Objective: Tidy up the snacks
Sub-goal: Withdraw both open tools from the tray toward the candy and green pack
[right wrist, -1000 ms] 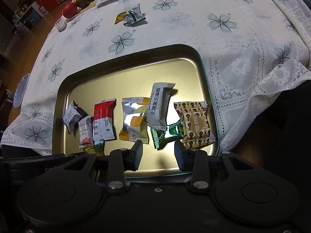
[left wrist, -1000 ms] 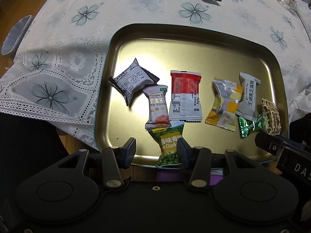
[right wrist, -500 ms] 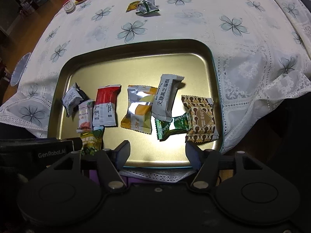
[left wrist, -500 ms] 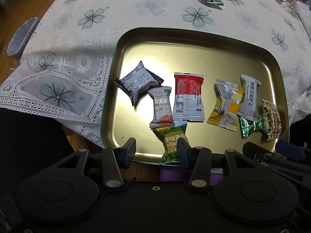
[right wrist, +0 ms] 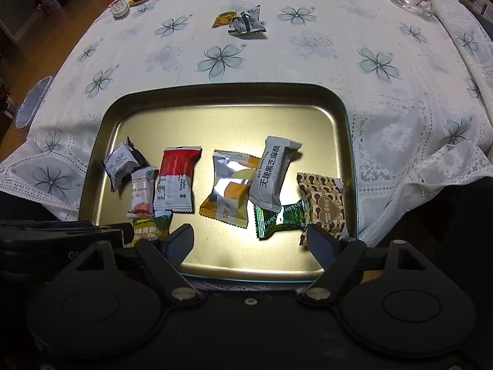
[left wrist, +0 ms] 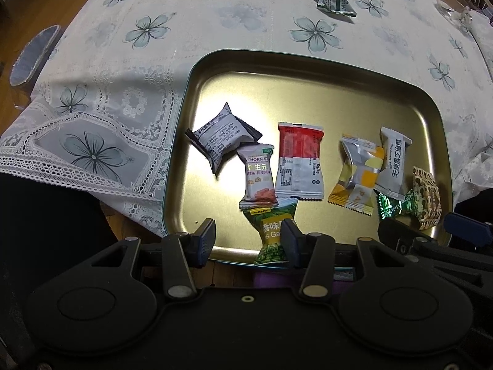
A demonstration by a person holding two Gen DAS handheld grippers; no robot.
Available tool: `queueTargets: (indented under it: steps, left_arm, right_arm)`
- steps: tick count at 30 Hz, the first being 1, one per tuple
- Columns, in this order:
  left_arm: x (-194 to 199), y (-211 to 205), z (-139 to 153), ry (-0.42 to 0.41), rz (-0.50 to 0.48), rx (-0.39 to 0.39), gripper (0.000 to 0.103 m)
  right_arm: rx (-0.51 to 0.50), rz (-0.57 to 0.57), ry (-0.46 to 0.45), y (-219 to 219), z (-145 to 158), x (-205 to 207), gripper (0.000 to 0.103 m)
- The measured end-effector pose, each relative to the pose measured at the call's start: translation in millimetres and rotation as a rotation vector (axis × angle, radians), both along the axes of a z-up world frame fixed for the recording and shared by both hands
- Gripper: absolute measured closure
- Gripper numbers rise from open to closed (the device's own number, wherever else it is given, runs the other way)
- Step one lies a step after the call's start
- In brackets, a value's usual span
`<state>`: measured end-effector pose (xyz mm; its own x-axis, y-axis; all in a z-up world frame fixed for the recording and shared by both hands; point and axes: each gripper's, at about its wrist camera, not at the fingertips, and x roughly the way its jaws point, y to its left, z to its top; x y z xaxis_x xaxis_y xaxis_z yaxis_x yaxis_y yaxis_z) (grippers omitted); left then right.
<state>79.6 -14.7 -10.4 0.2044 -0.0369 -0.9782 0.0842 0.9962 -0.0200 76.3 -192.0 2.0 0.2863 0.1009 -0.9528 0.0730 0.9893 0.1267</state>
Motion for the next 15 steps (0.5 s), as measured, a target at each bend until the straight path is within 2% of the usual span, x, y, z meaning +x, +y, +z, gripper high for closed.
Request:
queueTargets:
  steps: [4, 9, 15]
  left_arm:
    - [5, -2, 2, -0.016, -0.005, 0.002, 0.049]
    - [16, -2, 5, -0.047, 0.004, 0.007, 0.049]
    - [35, 0, 8, -0.096, 0.020, 0.031, 0.049]
  right_arm:
    - [-0.003, 0.015, -0.049, 0, 8, 8, 0.019]
    - [-0.068, 0.043, -0.128, 1, 19, 19, 0.019]
    - [-0.001, 0.026, -0.117, -6, 18, 41, 0.020]
